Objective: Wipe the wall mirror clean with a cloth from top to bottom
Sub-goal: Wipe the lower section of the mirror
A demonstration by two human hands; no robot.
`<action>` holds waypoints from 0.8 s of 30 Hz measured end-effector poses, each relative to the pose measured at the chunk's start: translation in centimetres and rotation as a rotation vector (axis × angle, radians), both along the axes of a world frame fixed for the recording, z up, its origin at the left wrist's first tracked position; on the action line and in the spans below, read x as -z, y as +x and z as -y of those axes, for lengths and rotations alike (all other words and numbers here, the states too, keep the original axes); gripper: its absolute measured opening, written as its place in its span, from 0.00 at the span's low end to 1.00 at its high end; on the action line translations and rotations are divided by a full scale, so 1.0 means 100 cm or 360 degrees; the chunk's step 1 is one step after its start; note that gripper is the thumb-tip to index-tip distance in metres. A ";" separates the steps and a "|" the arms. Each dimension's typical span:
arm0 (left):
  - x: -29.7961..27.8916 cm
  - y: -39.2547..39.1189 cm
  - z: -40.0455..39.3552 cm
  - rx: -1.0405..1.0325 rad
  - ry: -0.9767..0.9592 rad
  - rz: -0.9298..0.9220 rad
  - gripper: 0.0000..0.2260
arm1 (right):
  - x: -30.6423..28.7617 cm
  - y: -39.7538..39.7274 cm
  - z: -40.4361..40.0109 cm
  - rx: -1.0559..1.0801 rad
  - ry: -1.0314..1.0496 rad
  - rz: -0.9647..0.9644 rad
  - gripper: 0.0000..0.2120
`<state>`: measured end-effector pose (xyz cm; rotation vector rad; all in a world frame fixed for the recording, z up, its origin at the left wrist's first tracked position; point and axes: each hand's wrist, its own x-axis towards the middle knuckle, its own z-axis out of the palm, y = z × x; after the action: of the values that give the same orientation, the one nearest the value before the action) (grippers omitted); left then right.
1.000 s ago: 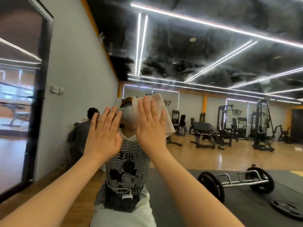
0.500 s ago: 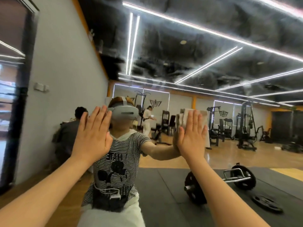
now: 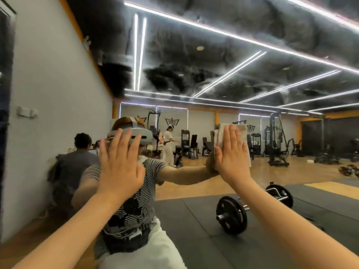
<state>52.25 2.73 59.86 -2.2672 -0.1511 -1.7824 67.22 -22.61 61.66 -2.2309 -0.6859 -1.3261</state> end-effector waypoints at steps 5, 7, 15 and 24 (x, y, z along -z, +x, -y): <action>-0.003 0.039 0.072 0.0304 0.0410 -0.0170 0.28 | 0.001 0.006 0.000 0.0046 0.0032 0.0070 0.30; -0.006 0.058 0.094 0.0374 0.0436 -0.0210 0.28 | 0.001 0.007 0.004 0.0033 0.0001 0.0113 0.31; -0.008 0.106 0.143 0.0349 0.0387 -0.0232 0.30 | 0.003 0.023 0.023 0.0024 -0.0259 0.0206 0.34; 0.000 0.130 0.157 0.0146 0.0170 -0.0036 0.29 | 0.005 0.060 0.028 -0.0164 -0.0281 0.0652 0.31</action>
<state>65.21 -13.01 59.89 -2.2516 0.0516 -1.7630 73.24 -25.43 61.15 -2.0343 -1.0837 -1.7481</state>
